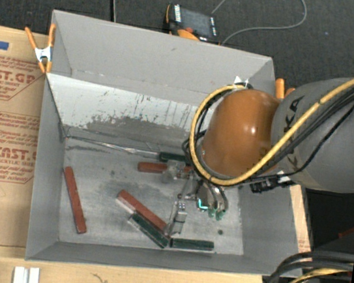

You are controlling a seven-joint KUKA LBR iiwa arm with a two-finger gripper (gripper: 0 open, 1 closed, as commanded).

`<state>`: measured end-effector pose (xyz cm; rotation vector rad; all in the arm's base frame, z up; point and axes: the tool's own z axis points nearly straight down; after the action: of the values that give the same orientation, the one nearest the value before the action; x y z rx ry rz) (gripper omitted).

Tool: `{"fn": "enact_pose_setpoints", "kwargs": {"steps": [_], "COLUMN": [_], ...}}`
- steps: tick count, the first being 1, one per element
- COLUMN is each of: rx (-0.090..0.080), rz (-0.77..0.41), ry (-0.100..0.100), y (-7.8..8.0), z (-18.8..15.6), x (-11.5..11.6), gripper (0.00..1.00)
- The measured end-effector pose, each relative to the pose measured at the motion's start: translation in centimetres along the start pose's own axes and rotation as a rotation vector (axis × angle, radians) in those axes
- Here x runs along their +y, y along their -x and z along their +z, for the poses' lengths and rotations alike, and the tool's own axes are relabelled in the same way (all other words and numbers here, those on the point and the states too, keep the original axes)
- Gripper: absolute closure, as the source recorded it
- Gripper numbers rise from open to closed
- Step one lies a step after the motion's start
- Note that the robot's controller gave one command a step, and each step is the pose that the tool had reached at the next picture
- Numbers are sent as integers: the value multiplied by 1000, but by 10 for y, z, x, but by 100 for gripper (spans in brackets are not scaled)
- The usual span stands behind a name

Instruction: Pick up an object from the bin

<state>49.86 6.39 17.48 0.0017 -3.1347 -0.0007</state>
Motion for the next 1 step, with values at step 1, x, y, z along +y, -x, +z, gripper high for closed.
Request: {"fn": "enact_pose_setpoints", "kwargs": {"steps": [1], "rx": [-5], "rz": [5], "ry": [1], "y": [-13], "z": [109], "x": [16], "gripper": [0]}}
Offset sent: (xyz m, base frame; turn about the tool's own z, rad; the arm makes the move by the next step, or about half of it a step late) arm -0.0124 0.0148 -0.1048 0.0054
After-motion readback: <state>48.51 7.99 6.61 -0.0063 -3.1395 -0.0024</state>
